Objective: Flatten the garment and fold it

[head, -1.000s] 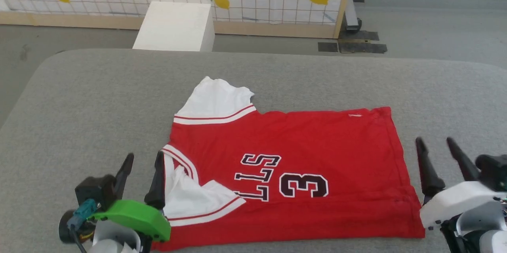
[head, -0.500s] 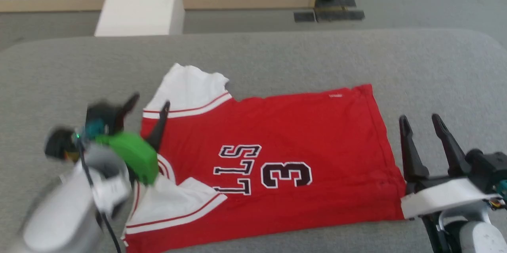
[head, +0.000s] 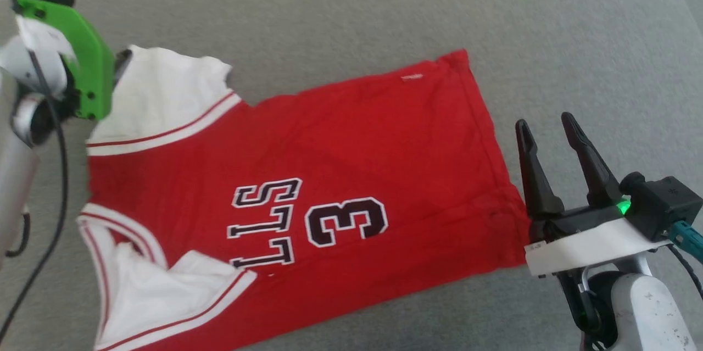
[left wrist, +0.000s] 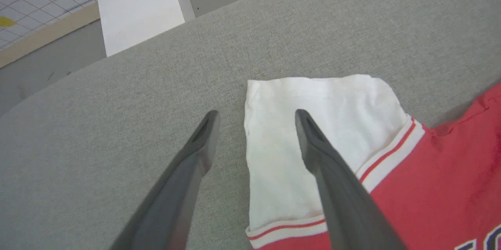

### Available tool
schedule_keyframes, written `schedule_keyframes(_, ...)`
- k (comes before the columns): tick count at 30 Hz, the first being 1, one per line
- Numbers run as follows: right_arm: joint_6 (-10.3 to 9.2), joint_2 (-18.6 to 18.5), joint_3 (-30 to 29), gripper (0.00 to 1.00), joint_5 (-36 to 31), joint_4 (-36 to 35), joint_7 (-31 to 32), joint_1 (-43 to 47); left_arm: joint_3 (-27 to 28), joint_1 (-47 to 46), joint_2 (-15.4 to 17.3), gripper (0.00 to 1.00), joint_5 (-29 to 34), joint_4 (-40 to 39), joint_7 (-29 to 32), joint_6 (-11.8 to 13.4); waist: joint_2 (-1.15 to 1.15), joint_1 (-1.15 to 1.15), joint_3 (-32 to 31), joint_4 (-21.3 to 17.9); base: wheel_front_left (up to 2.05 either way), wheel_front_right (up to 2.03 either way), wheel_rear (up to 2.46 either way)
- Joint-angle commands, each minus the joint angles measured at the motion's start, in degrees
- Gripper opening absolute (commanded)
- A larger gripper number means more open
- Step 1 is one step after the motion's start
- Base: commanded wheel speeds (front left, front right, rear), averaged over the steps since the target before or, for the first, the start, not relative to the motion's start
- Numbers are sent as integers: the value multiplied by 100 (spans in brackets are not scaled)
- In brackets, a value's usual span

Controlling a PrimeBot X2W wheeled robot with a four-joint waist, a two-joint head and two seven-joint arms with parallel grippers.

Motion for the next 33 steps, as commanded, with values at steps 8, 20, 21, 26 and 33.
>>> schedule_keyframes(8,-9,11,108,100,121,135,-210,-162,41,-547,62,100,-202,852,635,77,0,0,647,-541,0,0,0)
schedule_keyframes(20,-9,11,110,100,114,185,-221,-221,-4,-668,-94,0,-324,1332,497,9,0,0,714,-467,0,0,0)
schedule_keyframes(21,-9,11,104,100,109,191,-218,-224,-13,-677,-110,0,-320,1339,438,0,0,0,709,-451,0,0,0)
schedule_keyframes(26,-9,11,43,100,26,231,-156,-205,-3,-677,-185,0,-298,1375,-129,-34,0,0,513,-310,0,0,0)
schedule_keyframes(33,-9,-99,-138,100,-170,262,518,-145,-27,-407,-448,0,-213,1162,-1206,-50,0,0,-34,108,0,0,0)
